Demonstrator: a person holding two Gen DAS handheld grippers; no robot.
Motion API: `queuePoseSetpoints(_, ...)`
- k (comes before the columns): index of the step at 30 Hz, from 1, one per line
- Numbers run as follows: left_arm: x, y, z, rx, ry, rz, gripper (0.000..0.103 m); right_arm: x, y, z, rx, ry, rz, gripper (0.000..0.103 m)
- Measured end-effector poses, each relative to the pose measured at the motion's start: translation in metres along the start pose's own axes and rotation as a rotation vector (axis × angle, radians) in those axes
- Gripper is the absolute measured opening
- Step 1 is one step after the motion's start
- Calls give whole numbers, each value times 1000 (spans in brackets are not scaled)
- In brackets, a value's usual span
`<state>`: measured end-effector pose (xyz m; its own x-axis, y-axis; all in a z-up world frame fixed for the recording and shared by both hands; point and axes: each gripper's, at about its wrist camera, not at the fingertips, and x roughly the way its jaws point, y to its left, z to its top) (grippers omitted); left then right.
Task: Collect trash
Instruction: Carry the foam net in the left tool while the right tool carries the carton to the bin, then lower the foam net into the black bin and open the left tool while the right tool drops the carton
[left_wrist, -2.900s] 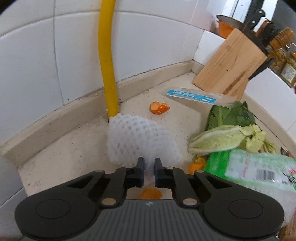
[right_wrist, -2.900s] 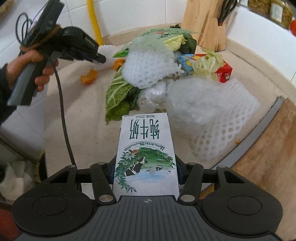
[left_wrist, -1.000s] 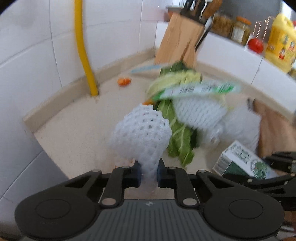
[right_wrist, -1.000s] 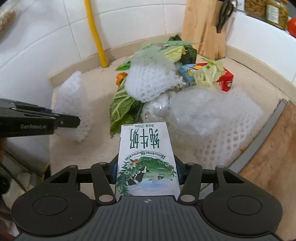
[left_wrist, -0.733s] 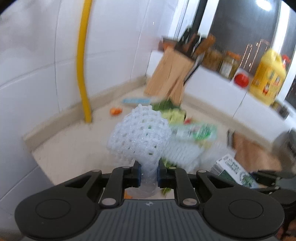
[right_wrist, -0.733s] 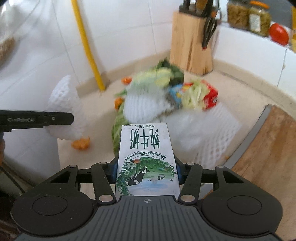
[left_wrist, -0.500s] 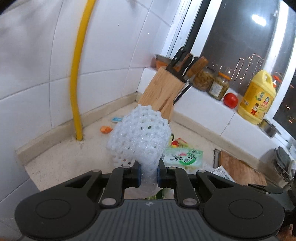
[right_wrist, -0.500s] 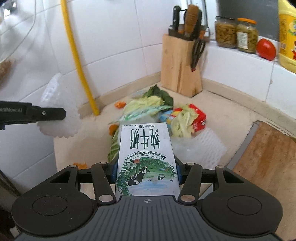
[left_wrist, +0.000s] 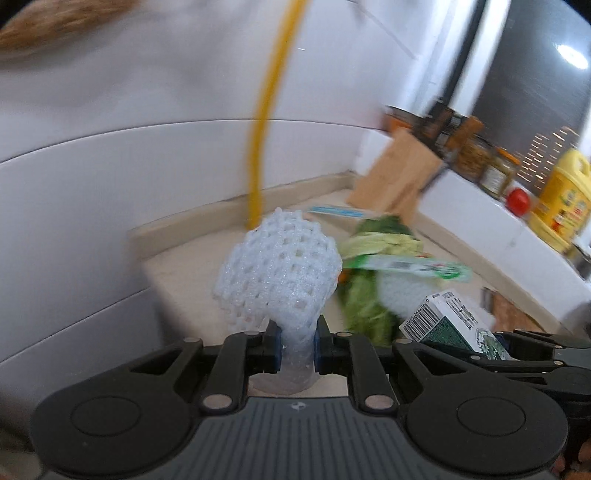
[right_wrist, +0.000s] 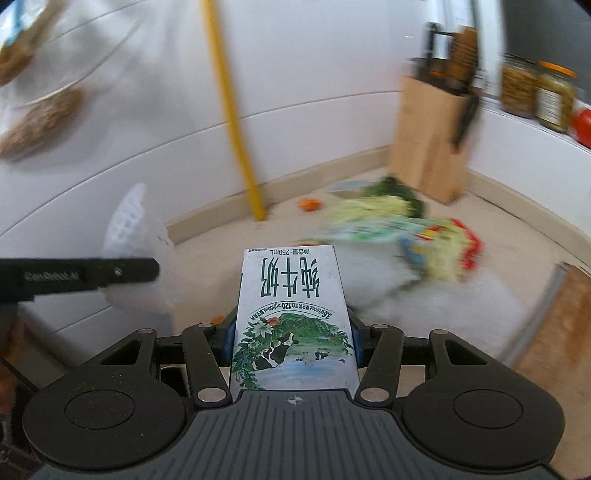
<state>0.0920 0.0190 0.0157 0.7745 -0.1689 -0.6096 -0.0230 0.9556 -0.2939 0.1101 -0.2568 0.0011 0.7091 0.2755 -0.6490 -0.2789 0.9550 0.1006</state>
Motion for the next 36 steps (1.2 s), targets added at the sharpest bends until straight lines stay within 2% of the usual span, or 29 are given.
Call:
queuePoseSetpoints(7,-33,45,-30,-120,-10,147,11,26,56,1,-119,56,157,60)
queuePoseSetpoints(12,-42,65,-51,-169,-2,244,11,47,95,-4,-193,111,258,60)
queuePoseSetpoints(18,-42,87,-70,-234,37,308,11,76,135,-16,-266,190,331,60)
queuePoseSetpoints(36,4,127,-97,-327,191,400,12,140,175,-35,-341,351,340,60)
